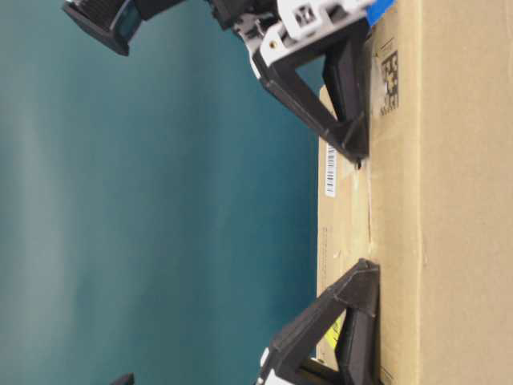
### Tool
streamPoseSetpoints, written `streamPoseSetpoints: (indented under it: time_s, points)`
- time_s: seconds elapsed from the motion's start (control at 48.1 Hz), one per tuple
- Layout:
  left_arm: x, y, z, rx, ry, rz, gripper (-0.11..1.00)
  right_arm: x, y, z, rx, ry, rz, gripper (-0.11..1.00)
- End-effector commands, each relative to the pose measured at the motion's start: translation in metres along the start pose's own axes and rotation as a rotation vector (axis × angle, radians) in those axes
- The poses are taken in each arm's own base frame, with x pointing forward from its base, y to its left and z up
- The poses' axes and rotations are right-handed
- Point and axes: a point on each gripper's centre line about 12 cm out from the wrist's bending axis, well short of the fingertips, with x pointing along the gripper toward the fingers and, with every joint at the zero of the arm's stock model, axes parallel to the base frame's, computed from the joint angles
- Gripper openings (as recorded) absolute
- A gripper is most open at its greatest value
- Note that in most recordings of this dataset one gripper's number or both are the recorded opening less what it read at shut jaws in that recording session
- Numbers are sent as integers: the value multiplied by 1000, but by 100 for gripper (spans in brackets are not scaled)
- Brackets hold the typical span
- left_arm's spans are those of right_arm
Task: Apply tape along the seams of the closed cardboard box to seal it securely.
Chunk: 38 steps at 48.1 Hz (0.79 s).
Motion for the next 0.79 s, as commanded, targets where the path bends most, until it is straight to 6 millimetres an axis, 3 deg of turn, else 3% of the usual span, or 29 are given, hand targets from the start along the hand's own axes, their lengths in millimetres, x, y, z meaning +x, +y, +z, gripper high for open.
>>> streamPoseSetpoints:
  time_s: [0.0, 0.333, 0.52, 0.77]
  points:
    - [-10, -11, 6, 30, 23, -32, -1, -15, 6, 22, -7, -74, 22, -1]
    - [-79, -12, 64, 134, -164, -34, -1, -68, 12, 62, -58, -212, 56, -1]
    - [-111, -2, 61, 131, -229, -6, -1, -102, 11, 65, -76, -262, 69, -1]
    - [-142, 1, 45, 124, -241, -2, -1, -138, 8, 51, -78, -235, 86, -1]
